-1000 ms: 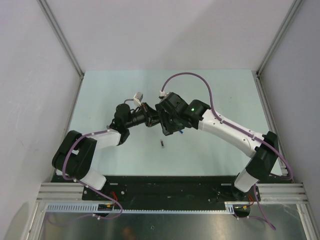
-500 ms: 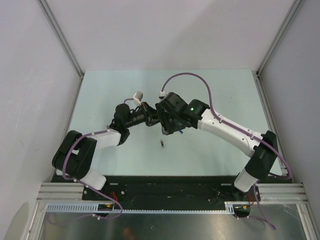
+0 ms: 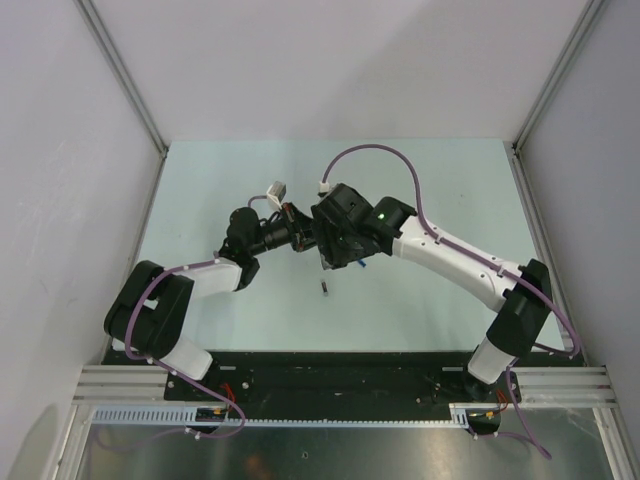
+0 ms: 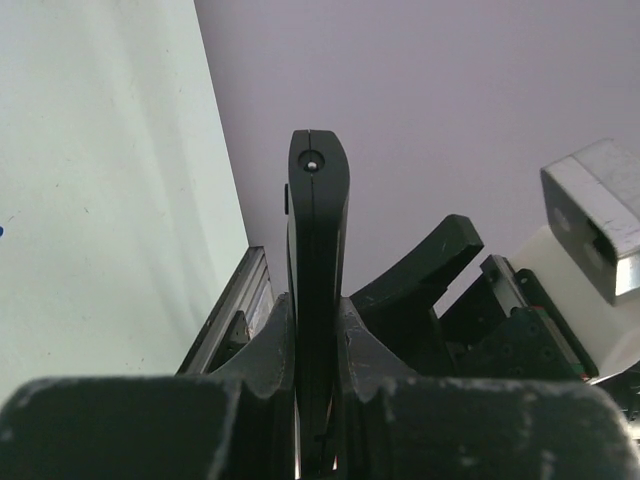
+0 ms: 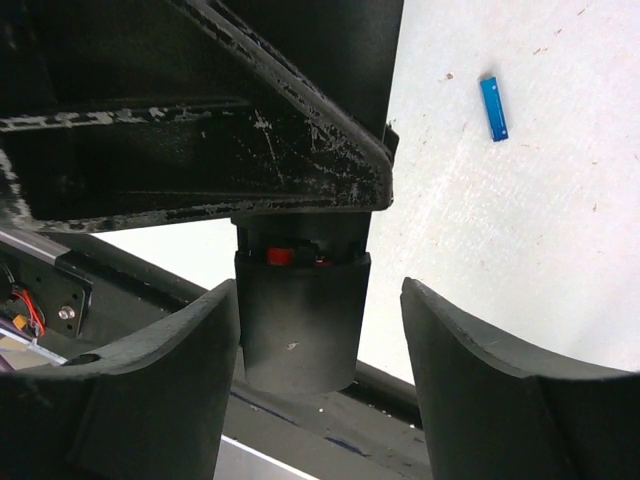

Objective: Load the batteries into the remote control
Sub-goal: Load the battery cover into the remote control.

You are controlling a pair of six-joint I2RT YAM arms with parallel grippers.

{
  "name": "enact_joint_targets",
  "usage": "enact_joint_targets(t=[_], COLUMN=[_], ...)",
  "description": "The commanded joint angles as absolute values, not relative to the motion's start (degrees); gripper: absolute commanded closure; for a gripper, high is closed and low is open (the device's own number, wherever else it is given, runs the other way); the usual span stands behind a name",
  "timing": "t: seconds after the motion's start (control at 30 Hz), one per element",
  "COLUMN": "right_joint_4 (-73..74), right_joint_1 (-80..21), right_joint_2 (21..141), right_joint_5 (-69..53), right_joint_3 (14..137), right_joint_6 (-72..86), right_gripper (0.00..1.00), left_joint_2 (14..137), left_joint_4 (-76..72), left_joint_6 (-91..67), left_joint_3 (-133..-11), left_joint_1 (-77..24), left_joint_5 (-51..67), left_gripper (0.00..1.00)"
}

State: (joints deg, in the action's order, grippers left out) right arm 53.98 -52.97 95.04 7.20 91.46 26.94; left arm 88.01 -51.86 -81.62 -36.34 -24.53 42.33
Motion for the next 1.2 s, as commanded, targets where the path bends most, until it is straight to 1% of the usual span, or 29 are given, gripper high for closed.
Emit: enact_joint_targets(t=[0.0,0.37,0.47,0.53,0.57,0.63,0.67,0.7,0.73,0.77,0.83,0.87,1.17], right_joint_4=[55.0,56.7,56.8,55.0,53.8,48.0,45.6,40.5,38.0,35.4,28.3,26.0,0.7], right_joint_1=[-52.5,-52.6,-51.6,-49.7,-48.9,-45.3,-43.7,-42.2,-39.3,-38.2,-36.4,-35.8,-31.1], right_joint_2=[94.9,94.9,93.1,89.6,88.1,82.1,79.7,77.8,74.2,72.8,69.6,68.8,64.2], right_joint_5=[9.0,7.9,7.8,6.5,5.6,1.0,-3.6,-5.9,-8.3,-13.5,-18.1,-21.4,-37.2], right_joint_3=[95.7,100.7,101.2,100.1,98.8,92.4,89.5,82.9,79.9,77.0,69.7,67.6,52.1], right_joint_6=[27.4,27.6,28.3,29.1,29.5,30.1,31.5,32.2,33.0,34.2,35.6,36.0,46.7], right_gripper=[0.30,0.20,0.19,0.18,0.18,0.18,0.19,0.19,0.19,0.19,0.19,0.19,0.19], left_joint_2=[88.1,89.0,89.0,88.9,88.9,88.9,88.9,88.9,88.7,88.5,88.1,87.7,84.5], left_joint_4=[-54.9,-55.0,-55.1,-55.2,-55.3,-55.7,-55.8,-56.1,-56.8,-57.0,-57.3,-57.5,-59.1], left_joint_6=[-82.4,-82.4,-82.5,-82.8,-82.9,-83.5,-83.8,-84.0,-84.5,-84.5,-85.2,-85.3,-85.7], left_joint_3=[-36.2,-36.5,-36.4,-36.3,-36.3,-36.5,-36.6,-36.7,-36.8,-36.9,-36.7,-36.7,-36.2], left_joint_1=[-25.0,-25.0,-24.9,-25.0,-25.0,-25.0,-25.0,-25.0,-25.0,-25.0,-25.0,-25.0,-25.0], left_joint_5=[43.3,43.2,43.2,43.0,43.1,43.4,43.5,43.8,44.0,44.6,44.7,45.3,47.4], left_gripper=[1.00,1.00,1.00,1.00,1.00,1.00,1.00,1.00,1.00,1.00,1.00,1.00,1.00])
